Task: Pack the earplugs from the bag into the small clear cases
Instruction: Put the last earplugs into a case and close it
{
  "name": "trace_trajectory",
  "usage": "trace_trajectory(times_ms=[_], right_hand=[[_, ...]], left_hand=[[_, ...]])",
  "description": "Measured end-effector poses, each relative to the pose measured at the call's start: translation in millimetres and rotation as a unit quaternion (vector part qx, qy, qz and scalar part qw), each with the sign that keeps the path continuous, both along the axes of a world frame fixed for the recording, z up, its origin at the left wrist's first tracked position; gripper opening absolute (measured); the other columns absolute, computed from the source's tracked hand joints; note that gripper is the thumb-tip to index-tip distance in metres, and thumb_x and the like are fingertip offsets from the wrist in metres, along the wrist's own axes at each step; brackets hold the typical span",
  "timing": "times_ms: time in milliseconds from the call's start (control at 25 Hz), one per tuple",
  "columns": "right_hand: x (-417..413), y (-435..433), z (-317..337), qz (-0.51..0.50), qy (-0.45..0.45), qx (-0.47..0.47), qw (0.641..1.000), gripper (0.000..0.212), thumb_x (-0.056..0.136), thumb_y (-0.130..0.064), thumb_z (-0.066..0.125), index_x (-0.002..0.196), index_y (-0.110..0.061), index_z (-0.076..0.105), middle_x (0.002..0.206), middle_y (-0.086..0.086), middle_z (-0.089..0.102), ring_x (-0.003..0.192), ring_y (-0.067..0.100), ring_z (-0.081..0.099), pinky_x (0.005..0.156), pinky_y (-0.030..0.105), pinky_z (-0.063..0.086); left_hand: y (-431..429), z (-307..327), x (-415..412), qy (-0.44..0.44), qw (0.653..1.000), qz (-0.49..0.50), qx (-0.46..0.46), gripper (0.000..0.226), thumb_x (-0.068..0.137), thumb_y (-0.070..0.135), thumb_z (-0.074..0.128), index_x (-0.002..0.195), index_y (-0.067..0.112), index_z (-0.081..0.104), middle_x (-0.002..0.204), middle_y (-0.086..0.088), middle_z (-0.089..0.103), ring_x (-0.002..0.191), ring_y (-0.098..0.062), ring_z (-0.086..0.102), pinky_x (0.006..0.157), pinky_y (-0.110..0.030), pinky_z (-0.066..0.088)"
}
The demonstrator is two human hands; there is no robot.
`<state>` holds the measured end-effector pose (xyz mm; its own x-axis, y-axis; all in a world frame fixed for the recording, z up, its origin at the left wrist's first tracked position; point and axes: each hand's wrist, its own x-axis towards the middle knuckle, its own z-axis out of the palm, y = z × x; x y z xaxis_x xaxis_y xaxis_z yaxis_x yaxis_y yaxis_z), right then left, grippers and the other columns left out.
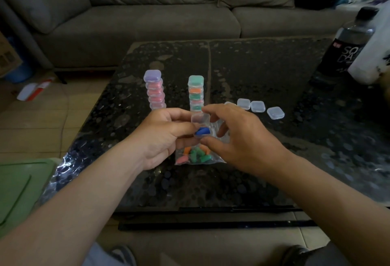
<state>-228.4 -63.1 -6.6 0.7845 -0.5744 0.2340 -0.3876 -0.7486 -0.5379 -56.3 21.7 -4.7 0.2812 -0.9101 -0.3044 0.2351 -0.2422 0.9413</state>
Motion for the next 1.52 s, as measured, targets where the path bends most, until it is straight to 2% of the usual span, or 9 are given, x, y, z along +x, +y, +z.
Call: trace_trajectory(times_ms=[200,280,400,480,600,840,1120,1520], right_hand=[[-0.8,-3.2,-1.7,-0.013,-0.018,-0.005,1.0,0.046,0.089,-0.035,0.071,0.132,-0.03,0.055,0.114,-0.012,0.058,0.093,0.005,0.059,0.081,0.029,0.056],[-1.0,-4.3,-1.9,-0.019,-0.03,-0.016,0.999,0.033,0.09,-0.034,0.069,0.122,-0.028,0.06,0.109,-0.011,0.059,0.09,0.006,0.058,0.078,0.032,0.056],[-0.9,-5.1,0.0,-0.023,-0.035,-0.009,0.999,0.019,0.092,-0.034,0.068,0.109,-0.027,0.063,0.101,-0.011,0.06,0.087,0.006,0.059,0.076,0.033,0.056],[-0.4,-5.1,0.7,-0.02,-0.032,-0.001,0.999,0.017,0.093,-0.034,0.067,0.106,-0.026,0.064,0.099,-0.012,0.062,0.086,0.007,0.059,0.075,0.033,0.056],[0.5,-5.4,-0.1,-0.014,-0.043,0.003,0.999,0.017,0.093,-0.032,0.067,0.106,-0.022,0.064,0.097,-0.012,0.064,0.086,0.007,0.06,0.076,0.035,0.055],[1.0,-7.2,-2.9,-0.003,-0.036,-0.004,0.999,0.015,0.094,-0.029,0.067,0.106,-0.021,0.064,0.097,-0.009,0.064,0.087,0.009,0.06,0.077,0.04,0.055],[0.2,-8.2,-2.6,0.001,-0.03,-0.008,1.0,0.013,0.094,-0.029,0.066,0.104,-0.021,0.063,0.095,-0.009,0.062,0.086,0.01,0.06,0.076,0.04,0.055],[-0.2,-8.7,-2.3,0.012,-0.024,-0.01,1.0,0.012,0.094,-0.029,0.065,0.104,-0.023,0.063,0.096,-0.008,0.061,0.087,0.01,0.059,0.076,0.042,0.055]], left_hand=[[0.8,0.9,5.5,0.009,0.999,-0.04,-0.021,0.033,0.088,0.011,0.068,0.119,0.003,0.07,0.112,-0.019,0.076,0.101,-0.028,0.076,0.088,-0.038,0.063],[2.6,0.6,6.3,-0.024,0.997,-0.059,-0.032,0.038,0.083,0.013,0.071,0.12,0.004,0.069,0.11,-0.018,0.077,0.102,-0.029,0.076,0.092,-0.042,0.061],[5.2,-2.9,3.7,-0.164,0.982,-0.075,-0.059,0.027,0.089,0.002,0.073,0.114,0.011,0.072,0.103,-0.01,0.079,0.1,-0.024,0.076,0.09,-0.042,0.061],[6.4,-7.0,2.3,-0.273,0.955,-0.059,-0.103,0.026,0.088,0.002,0.076,0.107,0.019,0.074,0.101,-0.001,0.079,0.097,-0.017,0.076,0.088,-0.036,0.062],[8.2,-8.6,0.2,-0.339,0.927,-0.036,-0.159,0.029,0.087,0.003,0.077,0.101,0.028,0.075,0.098,0.007,0.079,0.092,-0.01,0.076,0.083,-0.025,0.061],[9.6,-7.3,-3.0,-0.353,0.919,-0.035,-0.173,0.034,0.088,0.002,0.076,0.098,0.035,0.072,0.097,0.014,0.078,0.089,-0.006,0.076,0.079,-0.02,0.059],[8.6,-9.4,-2.4,-0.363,0.916,-0.031,-0.169,0.031,0.089,0.001,0.074,0.098,0.031,0.075,0.095,0.008,0.079,0.086,-0.011,0.077,0.08,-0.029,0.063],[9.2,-8.6,-3.6,-0.372,0.91,-0.037,-0.178,0.028,0.089,0.0,0.074,0.097,0.027,0.075,0.095,0.009,0.078,0.085,-0.006,0.075,0.077,-0.022,0.061]])
